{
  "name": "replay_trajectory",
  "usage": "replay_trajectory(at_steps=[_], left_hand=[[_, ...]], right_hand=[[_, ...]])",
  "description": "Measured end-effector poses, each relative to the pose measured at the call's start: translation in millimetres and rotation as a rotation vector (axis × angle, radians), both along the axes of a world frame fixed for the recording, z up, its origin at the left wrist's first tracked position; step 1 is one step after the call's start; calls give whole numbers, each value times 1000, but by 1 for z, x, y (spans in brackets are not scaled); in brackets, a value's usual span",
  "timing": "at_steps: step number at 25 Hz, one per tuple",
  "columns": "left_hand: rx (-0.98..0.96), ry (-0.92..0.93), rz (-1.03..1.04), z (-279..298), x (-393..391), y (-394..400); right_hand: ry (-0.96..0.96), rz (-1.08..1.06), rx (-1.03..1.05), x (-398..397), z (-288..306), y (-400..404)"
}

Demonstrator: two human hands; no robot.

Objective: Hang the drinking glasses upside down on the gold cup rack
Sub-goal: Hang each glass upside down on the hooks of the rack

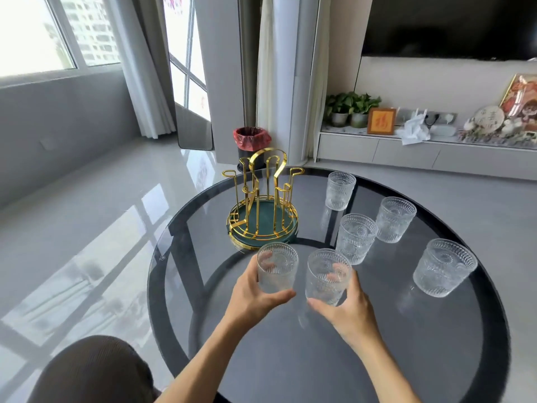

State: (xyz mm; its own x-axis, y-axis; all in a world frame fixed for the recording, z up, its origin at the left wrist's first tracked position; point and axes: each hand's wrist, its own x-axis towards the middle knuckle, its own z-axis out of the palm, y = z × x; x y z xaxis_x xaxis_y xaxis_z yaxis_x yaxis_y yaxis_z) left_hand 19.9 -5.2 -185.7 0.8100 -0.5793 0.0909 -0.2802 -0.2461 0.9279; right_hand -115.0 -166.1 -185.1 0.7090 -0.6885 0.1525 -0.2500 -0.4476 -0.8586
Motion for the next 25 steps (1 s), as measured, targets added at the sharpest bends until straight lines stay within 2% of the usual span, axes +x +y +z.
replay_trajectory(at_steps=[5, 8, 11, 12, 14, 16, 19, 21, 25], left_hand=[[0, 74, -33, 9, -12, 10], [-125, 118, -64, 27, -21, 31], [-354, -45, 149, 73, -3, 30], [-361, -132, 194, 95, 11, 22], [-220, -318, 228, 136, 45, 3], [29, -553, 193, 164, 80, -18], [342, -817, 63, 174, 122, -46], [390, -868, 2, 172, 139, -56], [362, -881, -4, 168, 160, -62]], right_hand=[[-11, 32, 72, -8, 7, 2], [-147, 37, 203, -15, 9, 2], [-270, 21, 298, -13, 28, -7], [-297, 22, 288, -6, 39, -10], [-361, -5, 245, 11, 67, -13], [-389, -51, 189, 28, 99, -14], [-373, -108, 59, 57, 135, -24], [-344, -128, -58, 77, 152, -31], [-205, -72, -287, 110, 171, -36]])
